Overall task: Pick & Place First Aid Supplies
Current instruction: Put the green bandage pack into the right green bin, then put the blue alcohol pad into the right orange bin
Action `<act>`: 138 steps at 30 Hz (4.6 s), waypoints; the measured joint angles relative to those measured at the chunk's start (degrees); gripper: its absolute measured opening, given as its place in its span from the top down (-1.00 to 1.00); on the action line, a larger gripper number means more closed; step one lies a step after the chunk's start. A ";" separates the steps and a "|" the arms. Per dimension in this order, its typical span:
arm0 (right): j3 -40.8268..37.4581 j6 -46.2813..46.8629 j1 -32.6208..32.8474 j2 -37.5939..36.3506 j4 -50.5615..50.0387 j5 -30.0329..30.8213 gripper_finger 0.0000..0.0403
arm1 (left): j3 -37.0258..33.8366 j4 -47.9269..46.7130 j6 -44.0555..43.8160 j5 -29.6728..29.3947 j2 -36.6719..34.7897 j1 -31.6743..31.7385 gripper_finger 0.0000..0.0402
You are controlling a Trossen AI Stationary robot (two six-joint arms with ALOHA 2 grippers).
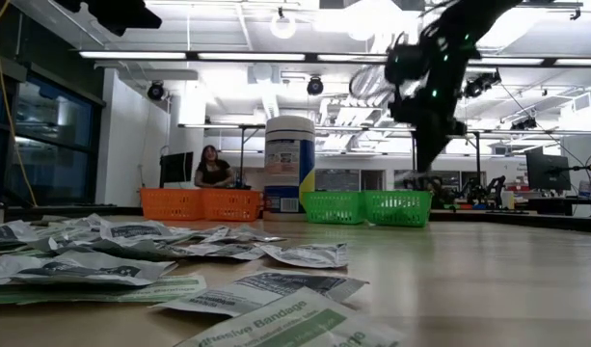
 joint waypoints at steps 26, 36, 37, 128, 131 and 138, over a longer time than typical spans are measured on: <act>0.09 -12.69 -7.65 5.84 7.54 -4.55 1.00 | 0.00 0.61 -1.24 -13.40 0.00 0.00 0.06; 0.09 -10.69 -7.63 5.84 7.02 -6.62 0.91 | 0.02 0.62 -0.54 -12.31 0.00 0.00 0.06; 0.09 -9.77 -7.63 5.84 7.02 -7.39 0.86 | 0.02 0.63 -0.17 -11.97 0.00 0.00 0.06; 13.26 -0.25 34.17 33.30 47.83 -5.54 0.13 | 0.00 -6.76 -5.12 -11.00 -4.85 0.00 0.06; 17.57 -3.68 33.54 35.32 41.96 -8.03 0.13 | 0.01 -6.76 -5.29 -11.00 -4.85 0.00 0.06; 26.59 -11.12 33.14 38.28 31.04 -10.78 0.13 | 0.04 -7.15 -5.28 -10.97 -4.85 0.00 0.06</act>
